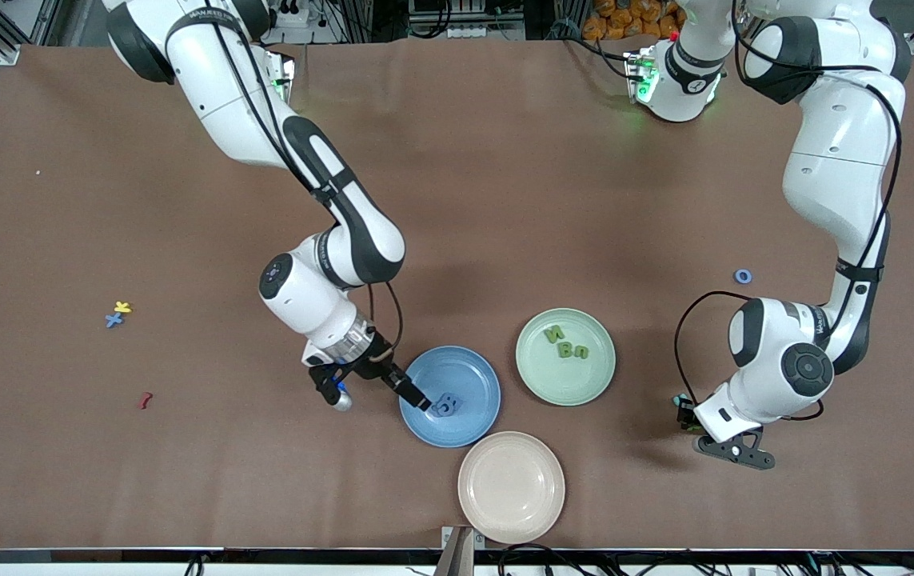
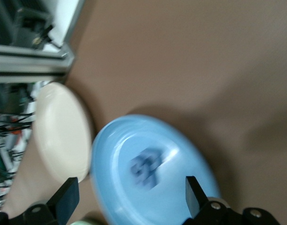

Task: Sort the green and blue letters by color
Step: 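Drop the blue c into the blue plate while the left gripper grasps the d, then drop the green d into the green plate while the right gripper reaches the X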

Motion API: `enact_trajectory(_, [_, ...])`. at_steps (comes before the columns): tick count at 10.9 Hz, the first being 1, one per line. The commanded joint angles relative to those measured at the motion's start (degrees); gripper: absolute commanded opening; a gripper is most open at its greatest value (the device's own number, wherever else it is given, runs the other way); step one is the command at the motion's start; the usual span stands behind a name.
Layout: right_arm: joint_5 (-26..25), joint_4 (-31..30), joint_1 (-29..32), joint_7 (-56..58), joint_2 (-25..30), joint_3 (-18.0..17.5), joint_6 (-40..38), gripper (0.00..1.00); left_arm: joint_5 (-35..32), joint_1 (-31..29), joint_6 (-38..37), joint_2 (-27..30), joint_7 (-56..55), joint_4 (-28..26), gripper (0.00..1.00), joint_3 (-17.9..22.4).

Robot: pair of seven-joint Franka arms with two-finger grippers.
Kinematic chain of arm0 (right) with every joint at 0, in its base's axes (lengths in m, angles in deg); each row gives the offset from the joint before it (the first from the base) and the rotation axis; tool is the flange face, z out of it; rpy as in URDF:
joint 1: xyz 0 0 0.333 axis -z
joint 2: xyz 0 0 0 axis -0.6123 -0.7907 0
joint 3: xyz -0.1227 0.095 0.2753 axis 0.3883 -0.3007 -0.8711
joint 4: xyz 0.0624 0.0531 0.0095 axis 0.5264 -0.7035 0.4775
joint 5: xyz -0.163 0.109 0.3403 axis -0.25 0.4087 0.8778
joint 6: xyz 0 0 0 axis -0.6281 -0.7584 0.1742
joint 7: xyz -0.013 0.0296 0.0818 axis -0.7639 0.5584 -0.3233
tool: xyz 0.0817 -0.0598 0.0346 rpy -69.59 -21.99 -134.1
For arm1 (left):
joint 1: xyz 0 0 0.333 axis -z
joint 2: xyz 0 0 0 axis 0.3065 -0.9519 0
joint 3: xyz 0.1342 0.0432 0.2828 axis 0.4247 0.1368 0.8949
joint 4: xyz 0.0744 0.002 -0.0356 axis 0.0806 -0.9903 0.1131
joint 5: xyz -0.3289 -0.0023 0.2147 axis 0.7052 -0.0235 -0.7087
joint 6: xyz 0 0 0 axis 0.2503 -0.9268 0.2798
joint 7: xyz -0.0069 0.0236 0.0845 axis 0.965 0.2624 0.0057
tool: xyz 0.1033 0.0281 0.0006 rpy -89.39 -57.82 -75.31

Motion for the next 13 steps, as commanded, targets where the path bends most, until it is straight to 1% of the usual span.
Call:
enact_trajectory(1, [-1.57, -9.41, 0.77, 12.31, 4.16, 3.85, -0.76, 1.0, -0.69, 0.54, 0.06, 1.91, -3.1, -2.96, 0.35, 0.34])
enact_trajectory(2, [-1.57, -11.44, 0.77, 15.14, 5.65, 5.35, -2.59, 1.0, -0.69, 0.54, 0.06, 2.09, -3.36, -3.05, 0.33, 0.34])
enact_trajectory(3, [-1.57, -13.03, 0.68, 18.04, 6.97, 7.54, -5.31, 1.0, -0.69, 0.54, 0.06, 2.27, -3.54, -3.66, 0.29, 0.34])
enact_trajectory(6, [-1.66, -18.3, 0.59, 28.15, 11.63, 13.08, -12.08, 1.0, -0.69, 0.54, 0.06, 2.44, -3.72, -3.85, 0.27, 0.34])
enact_trajectory(7, [-1.66, -21.1, 0.59, 32.18, 13.39, 14.31, -12.71, 1.0, -0.69, 0.54, 0.06, 2.88, -3.72, -3.85, 0.24, 0.34])
enact_trajectory(9, [-1.66, -26.9, 0.33, 37.13, 16.64, 15.81, -12.63, 1.0, -0.69, 0.54, -0.12, 3.76, -3.72, -3.85, 0.23, 0.34])
enact_trajectory(10, [-1.83, -28.93, 0.24, 39.75, 18.22, 17.21, -12.72, 1.0, -0.69, 0.54, -0.38, 4.02, -3.81, -3.85, 0.22, 0.43])
enact_trajectory(11, [-2.01, -30.78, 0.24, 44.04, 18.85, 19.14, -12.72, 1.0, -0.69, 0.54, -0.56, 4.2, -3.72, -3.76, 0.22, 0.34])
enact_trajectory(13, [-2.1, -33.25, 0.15, 53.54, 18.42, 23.71, -12.72, 1.0, -0.78, 0.54, -1.95, 5.69, -3.81, -3.85, 0.22, 0.43])
